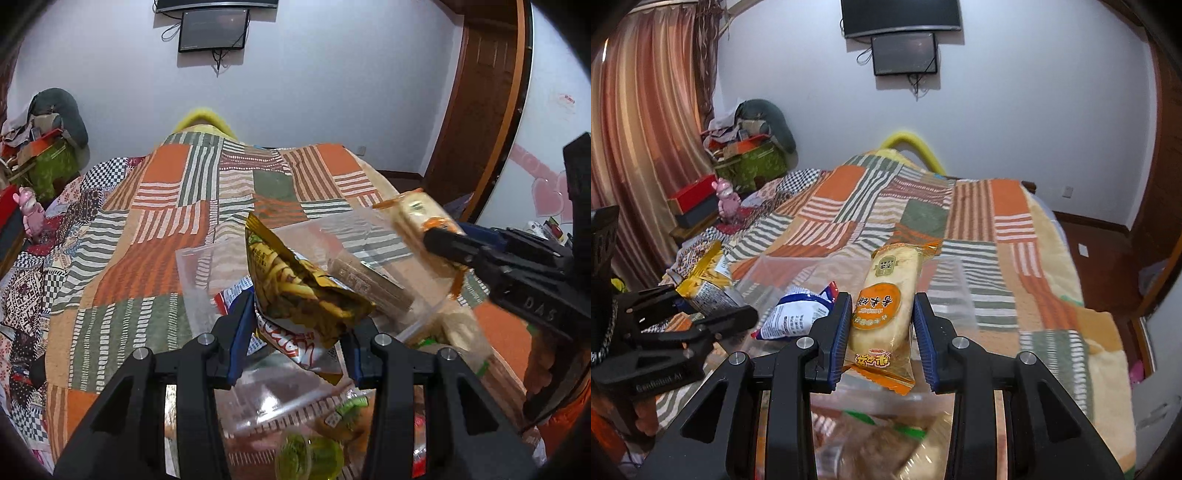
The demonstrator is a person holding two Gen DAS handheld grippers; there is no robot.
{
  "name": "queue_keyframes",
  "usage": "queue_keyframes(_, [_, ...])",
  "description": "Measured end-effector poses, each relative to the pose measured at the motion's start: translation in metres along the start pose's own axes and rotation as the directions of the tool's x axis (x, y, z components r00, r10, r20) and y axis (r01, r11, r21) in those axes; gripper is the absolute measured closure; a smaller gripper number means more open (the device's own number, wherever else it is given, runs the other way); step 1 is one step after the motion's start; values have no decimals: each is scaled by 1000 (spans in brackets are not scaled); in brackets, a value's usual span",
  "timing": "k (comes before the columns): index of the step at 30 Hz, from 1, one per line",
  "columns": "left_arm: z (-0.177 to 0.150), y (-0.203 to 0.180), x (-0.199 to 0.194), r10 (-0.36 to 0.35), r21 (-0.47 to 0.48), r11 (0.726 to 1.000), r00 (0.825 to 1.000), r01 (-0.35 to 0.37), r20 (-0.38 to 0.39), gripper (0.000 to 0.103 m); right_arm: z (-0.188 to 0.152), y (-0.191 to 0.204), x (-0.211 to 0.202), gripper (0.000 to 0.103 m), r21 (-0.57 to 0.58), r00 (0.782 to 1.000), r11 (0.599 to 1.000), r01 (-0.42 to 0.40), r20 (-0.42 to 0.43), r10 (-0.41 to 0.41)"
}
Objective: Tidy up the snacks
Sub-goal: 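Carry both snacks over the clear box and release them inside, then grasp the bag of puffed snacks with left tool while right tool grasps the bread loaf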
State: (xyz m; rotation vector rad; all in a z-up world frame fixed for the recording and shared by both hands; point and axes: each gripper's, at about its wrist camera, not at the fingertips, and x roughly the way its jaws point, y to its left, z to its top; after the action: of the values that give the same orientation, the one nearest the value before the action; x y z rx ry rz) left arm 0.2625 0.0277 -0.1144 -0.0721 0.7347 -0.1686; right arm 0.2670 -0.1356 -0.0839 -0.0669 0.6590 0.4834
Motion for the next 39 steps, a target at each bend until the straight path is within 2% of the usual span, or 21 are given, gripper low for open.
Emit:
queue_keyframes(5, [0, -2, 15, 6, 6, 1000, 1000, -5, -30, 60, -2, 5, 19, 72, -6, 999, 1000, -24, -48, 23])
queue_keyframes(8, [0, -3, 17, 21, 30, 999, 999, -20, -24, 58, -5, 8, 18, 72, -17, 998, 999, -33, -46, 32])
queue_keyframes(11, [0, -5, 14, 33, 46, 998, 999, -32, -13, 45, -6, 10, 17, 71, -22, 998, 999, -36, -53, 35])
queue_keyframes(12, [0, -5, 12, 36, 49, 998, 999, -35, -9, 44, -6, 10, 16, 71, -21, 998, 999, -36, -54, 35])
queue_keyframes(14, [0, -4, 5, 34, 51, 998, 999, -34, 2, 44, -5, 10, 13, 70, -24, 998, 999, -36, -53, 34])
queue_keyframes(19, [0, 8, -17, 26, 21, 999, 999, -27, 22, 41, -3, 5, 3, 60, -16, 999, 1000, -25, -38, 24])
queue_keyframes(25, [-6, 39, -44, 80, -6, 997, 996, -80, 36, 37, -5, -7, -18, 59, 9, 1000, 1000, -10, -16, 10])
queue_keyframes(32, [-34, 77, -44, 131, -62, 989, 990, -134, -48, 37, -18, -21, -37, 59, 21, 999, 999, 39, -18, -38])
queue_keyframes(39, [-65, 94, -29, 145, -87, 984, 981, -157, -131, 37, -43, -41, -46, 57, 60, 994, 995, 82, -74, -78])
